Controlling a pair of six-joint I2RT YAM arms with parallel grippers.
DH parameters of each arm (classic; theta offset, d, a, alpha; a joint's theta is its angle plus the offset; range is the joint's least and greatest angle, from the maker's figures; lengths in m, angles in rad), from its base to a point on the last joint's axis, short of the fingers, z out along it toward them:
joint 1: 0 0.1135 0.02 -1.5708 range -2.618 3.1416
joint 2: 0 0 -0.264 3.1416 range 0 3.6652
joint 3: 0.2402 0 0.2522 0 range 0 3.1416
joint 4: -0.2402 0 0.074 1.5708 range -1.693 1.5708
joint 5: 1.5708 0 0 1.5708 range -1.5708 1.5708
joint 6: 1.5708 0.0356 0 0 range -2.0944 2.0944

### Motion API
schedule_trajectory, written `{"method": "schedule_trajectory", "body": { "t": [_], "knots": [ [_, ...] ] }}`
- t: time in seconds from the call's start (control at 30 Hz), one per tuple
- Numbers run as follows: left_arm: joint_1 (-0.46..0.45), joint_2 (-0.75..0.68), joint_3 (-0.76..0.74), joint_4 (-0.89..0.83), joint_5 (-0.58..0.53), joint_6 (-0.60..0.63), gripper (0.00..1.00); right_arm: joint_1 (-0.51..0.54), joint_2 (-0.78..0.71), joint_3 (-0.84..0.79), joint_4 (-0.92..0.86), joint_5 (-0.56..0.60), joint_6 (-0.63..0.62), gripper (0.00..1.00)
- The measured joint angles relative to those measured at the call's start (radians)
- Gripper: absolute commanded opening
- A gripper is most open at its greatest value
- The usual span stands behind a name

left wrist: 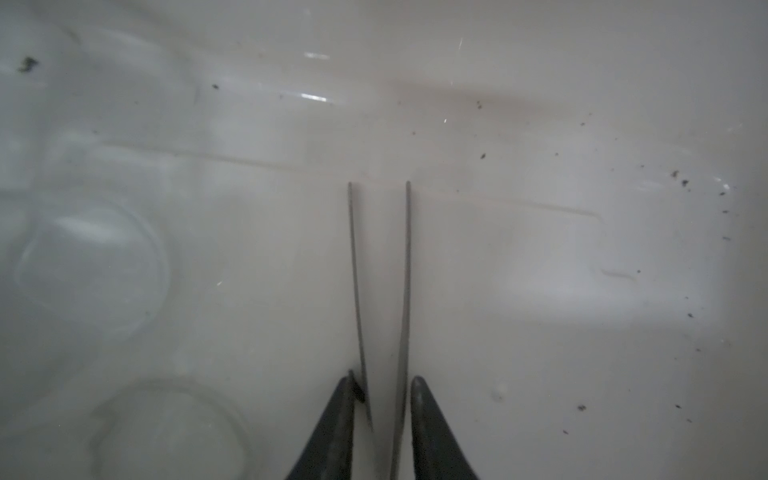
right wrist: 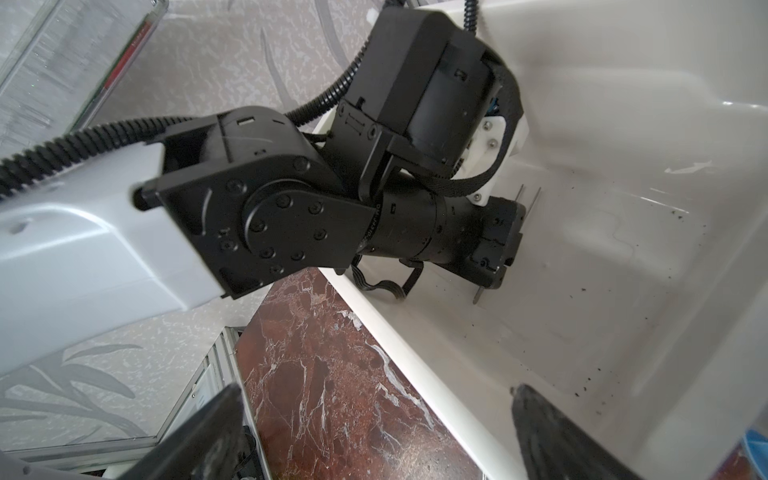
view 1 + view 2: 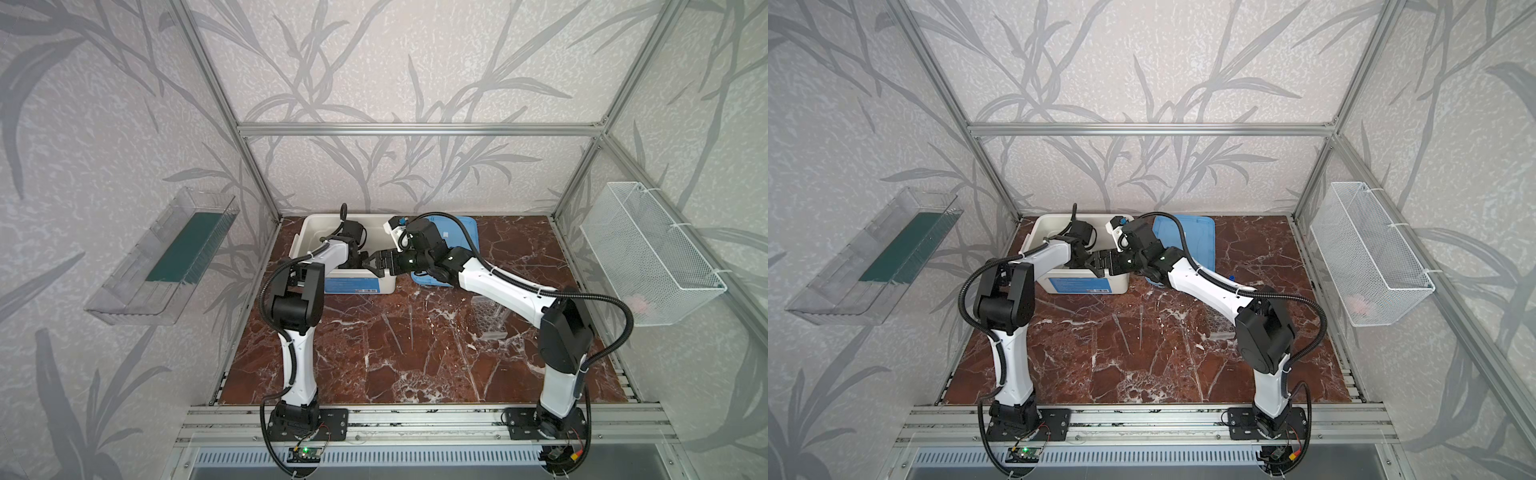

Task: Organize the chemistry lab equipment
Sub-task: 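Open the left gripper to drop the tweezers and lift out of the tub, then lower the left gripper onto the plastic pipette nearest the tub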

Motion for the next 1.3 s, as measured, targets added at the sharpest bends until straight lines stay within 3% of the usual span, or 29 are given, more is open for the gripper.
{"method": "schedule_trajectory", "body": {
  "t": [0.37,0.43,0.6,0.67,0.97,1.3],
  "knots": [
    [-0.004,-0.073,0.017,-0.078,-0.027,0.003,0.45,-0.003,-0.003,0.0,-0.002,0.002,0.0,0.99],
    [-0.006,-0.105,0.032,-0.09,-0.024,0.002,0.53,-0.003,-0.01,-0.002,-0.002,0.005,0.0,0.99],
    [-0.026,-0.217,0.089,-0.129,-0.022,0.007,0.89,-0.005,-0.066,-0.031,-0.007,0.019,-0.006,1.0],
    [-0.047,-0.292,0.098,-0.135,-0.038,-0.001,0.96,-0.008,-0.099,-0.047,-0.01,0.023,-0.02,0.99],
    [-0.111,-0.584,0.175,-0.183,-0.001,-0.065,0.99,-0.045,-0.335,-0.173,-0.099,0.051,-0.117,0.99],
    [-0.164,-0.882,-0.161,-0.22,0.103,-0.218,0.96,-0.06,-0.558,-0.447,-0.212,0.077,-0.211,1.0]
  ]
}}
